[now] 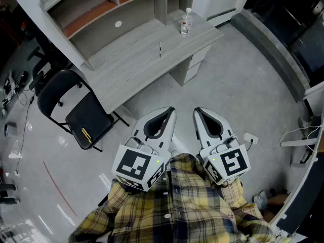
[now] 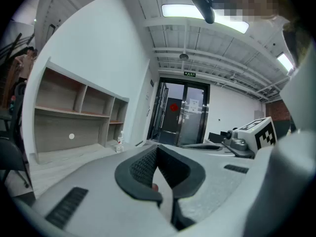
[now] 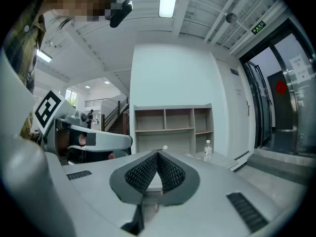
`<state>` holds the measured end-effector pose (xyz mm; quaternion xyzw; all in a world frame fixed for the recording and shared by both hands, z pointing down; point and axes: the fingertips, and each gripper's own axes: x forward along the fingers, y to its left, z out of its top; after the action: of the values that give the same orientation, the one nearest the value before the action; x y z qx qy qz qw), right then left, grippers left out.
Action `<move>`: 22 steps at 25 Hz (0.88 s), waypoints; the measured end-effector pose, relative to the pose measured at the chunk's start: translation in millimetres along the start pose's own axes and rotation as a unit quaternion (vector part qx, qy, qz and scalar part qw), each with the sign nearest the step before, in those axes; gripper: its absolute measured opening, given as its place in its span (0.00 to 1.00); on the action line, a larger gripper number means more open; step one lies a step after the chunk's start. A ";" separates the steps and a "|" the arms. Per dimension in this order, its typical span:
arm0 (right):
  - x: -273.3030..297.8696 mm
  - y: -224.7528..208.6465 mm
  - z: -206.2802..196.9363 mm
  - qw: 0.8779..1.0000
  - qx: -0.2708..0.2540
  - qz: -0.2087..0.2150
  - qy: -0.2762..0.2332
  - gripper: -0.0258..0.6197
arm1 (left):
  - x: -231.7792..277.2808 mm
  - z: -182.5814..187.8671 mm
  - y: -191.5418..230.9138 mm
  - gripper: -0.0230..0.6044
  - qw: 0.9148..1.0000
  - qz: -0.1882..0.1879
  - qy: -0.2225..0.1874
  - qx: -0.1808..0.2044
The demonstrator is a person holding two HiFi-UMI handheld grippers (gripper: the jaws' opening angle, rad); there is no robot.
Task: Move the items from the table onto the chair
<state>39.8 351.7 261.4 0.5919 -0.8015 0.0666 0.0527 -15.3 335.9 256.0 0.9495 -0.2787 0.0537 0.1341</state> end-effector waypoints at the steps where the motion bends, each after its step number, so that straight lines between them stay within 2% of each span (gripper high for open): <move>1: -0.1 -0.9 -0.6 1.000 0.001 0.001 0.000 0.07 | 0.8 -0.6 0.1 0.04 1.000 0.001 0.001 0.001; 10: -15.1 -14.5 -7.8 1.000 0.021 -0.010 -0.007 0.07 | 5.6 -2.4 -6.8 0.04 1.000 0.011 0.000 0.006; 22: -51.1 -61.3 -23.7 0.999 0.043 -0.022 -0.010 0.07 | 32.8 -10.9 -24.7 0.04 0.999 0.034 0.001 0.002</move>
<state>113.6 386.1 279.1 0.6115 -0.7854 0.0937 0.0211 25.3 342.1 266.7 0.9397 -0.3104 0.0603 0.1304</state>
